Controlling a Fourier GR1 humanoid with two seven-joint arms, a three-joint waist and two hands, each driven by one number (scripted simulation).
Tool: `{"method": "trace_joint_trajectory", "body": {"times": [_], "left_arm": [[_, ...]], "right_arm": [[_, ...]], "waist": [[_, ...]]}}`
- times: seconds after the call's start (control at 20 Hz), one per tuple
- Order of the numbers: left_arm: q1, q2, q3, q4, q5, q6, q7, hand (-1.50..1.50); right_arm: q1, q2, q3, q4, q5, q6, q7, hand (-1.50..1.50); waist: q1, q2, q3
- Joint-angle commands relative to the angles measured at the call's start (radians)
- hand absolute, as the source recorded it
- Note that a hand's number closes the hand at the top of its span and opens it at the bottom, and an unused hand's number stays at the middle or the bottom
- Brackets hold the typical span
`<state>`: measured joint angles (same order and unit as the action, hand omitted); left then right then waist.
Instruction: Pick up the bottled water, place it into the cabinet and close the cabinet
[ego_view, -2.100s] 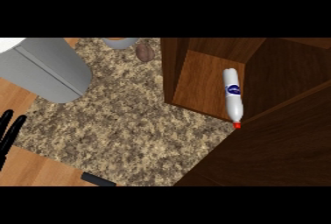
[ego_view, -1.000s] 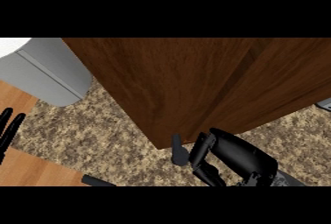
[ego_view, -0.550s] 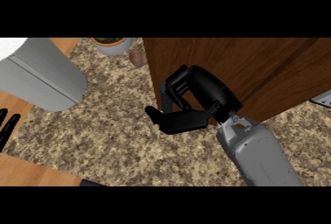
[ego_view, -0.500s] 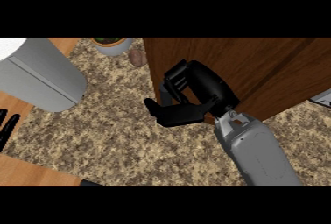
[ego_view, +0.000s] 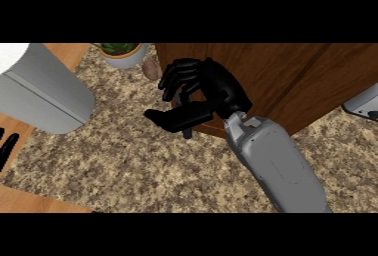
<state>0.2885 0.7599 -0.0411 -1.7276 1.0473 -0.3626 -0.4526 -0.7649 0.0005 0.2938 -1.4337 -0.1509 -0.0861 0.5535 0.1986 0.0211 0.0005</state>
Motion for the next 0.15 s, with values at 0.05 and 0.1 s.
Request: {"method": "trace_joint_trajectory", "body": {"times": [0.05, 0.1], "left_arm": [[0.000, 0.002, 0.009, -0.017, 0.006, -0.003, 0.000, -1.50], [0.019, -0.009, 0.000, 0.013, -0.002, -0.001, -0.001, -1.50]], "right_arm": [[-0.184, 0.000, -0.118, 0.174, -0.020, -0.130, -0.056, -1.50], [-0.188, 0.000, -0.123, 0.180, -0.029, -0.138, -0.065, -1.50]], "waist": [[-0.003, 0.020, -0.002], [-0.013, 0.021, -0.003]]}}
